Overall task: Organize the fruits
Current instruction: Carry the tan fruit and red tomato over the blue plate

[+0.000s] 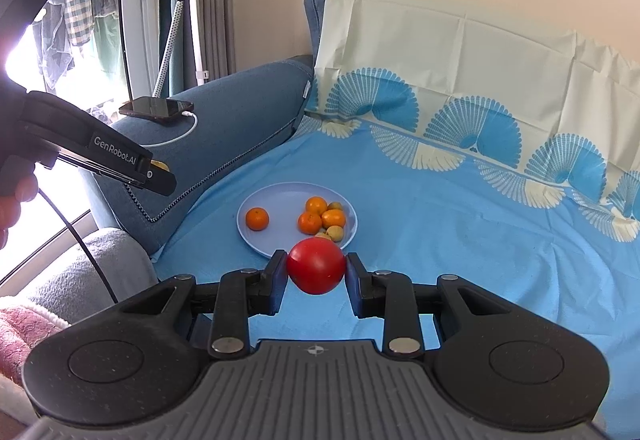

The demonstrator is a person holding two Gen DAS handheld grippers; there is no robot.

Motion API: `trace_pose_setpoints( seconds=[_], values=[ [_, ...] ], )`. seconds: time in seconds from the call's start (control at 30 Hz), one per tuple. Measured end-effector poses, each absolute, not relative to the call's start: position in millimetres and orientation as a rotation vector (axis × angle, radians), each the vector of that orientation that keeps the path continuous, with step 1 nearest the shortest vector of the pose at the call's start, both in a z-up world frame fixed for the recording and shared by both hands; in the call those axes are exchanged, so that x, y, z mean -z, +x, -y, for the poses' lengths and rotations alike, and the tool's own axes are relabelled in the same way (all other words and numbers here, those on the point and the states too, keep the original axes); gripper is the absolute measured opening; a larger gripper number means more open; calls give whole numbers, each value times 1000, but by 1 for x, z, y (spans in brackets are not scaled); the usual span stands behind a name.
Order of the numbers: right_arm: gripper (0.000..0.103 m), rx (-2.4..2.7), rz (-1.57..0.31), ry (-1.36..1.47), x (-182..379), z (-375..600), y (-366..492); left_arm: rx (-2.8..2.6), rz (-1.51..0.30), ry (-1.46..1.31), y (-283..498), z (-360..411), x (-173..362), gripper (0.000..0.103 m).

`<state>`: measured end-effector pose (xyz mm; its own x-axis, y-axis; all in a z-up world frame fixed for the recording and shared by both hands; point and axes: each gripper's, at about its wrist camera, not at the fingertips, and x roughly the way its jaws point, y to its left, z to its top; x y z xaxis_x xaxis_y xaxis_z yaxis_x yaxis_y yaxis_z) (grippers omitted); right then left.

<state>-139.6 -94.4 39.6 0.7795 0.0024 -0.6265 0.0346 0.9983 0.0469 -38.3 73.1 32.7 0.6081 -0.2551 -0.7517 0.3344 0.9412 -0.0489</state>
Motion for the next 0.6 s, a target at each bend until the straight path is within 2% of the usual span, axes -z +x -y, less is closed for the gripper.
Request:
trace_pose_setpoints(
  seconds=[0.6],
  values=[
    [32, -41, -786, 121, 1, 102, -50, 326, -925, 162, 49, -47, 4, 28]
  ],
)
